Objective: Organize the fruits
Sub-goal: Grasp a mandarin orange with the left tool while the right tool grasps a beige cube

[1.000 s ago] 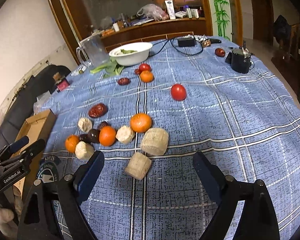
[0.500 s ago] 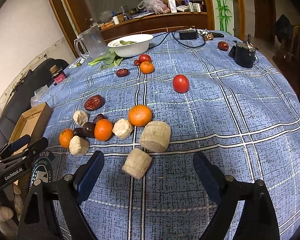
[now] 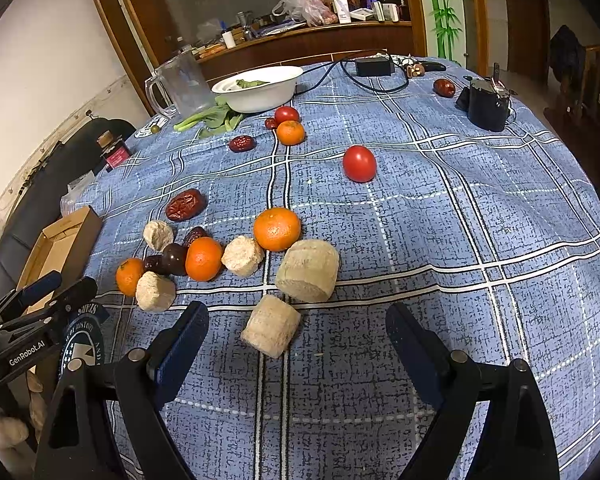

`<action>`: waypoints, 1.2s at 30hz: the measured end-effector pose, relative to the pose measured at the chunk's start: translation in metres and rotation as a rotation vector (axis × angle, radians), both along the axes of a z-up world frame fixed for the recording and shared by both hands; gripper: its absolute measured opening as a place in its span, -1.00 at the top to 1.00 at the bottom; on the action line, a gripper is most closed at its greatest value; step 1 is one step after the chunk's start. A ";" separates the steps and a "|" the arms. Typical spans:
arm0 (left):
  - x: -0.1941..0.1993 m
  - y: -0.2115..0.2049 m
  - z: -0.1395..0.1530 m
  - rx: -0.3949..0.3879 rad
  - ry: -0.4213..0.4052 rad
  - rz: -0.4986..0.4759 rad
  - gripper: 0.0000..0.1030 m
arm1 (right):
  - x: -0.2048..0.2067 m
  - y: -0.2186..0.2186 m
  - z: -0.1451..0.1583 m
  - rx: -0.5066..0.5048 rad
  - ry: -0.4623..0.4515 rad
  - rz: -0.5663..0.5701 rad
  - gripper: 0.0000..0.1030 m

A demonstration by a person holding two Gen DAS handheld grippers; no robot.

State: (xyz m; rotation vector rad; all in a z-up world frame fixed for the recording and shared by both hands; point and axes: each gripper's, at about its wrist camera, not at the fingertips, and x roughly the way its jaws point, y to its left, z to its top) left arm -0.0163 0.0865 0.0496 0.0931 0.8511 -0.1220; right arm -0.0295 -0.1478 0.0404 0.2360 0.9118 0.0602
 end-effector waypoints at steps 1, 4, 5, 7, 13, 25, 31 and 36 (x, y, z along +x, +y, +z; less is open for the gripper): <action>0.000 0.001 0.000 -0.004 0.002 0.000 -0.63 | 0.000 0.000 0.000 0.001 0.000 0.001 -0.80; 0.003 0.004 -0.001 -0.023 0.012 0.000 -0.63 | 0.001 0.001 -0.001 -0.009 0.003 0.005 -0.80; 0.004 0.005 -0.002 -0.034 0.018 -0.003 -0.63 | 0.002 0.003 -0.001 -0.015 0.004 0.008 -0.80; 0.007 0.005 -0.002 -0.061 0.030 -0.020 -0.63 | 0.002 0.005 -0.001 -0.024 -0.002 0.014 -0.79; 0.019 -0.009 -0.008 -0.097 0.055 -0.091 -0.27 | 0.009 0.016 -0.003 -0.057 -0.003 0.049 -0.48; 0.038 -0.009 -0.029 -0.252 0.104 -0.129 -0.14 | 0.016 0.021 -0.018 -0.060 0.024 0.065 -0.29; 0.034 -0.008 -0.027 -0.284 0.123 -0.166 0.27 | 0.013 0.021 -0.016 -0.051 0.025 0.075 0.31; 0.034 -0.010 -0.028 -0.286 0.121 -0.169 0.26 | 0.011 0.023 -0.017 -0.051 0.035 0.079 0.31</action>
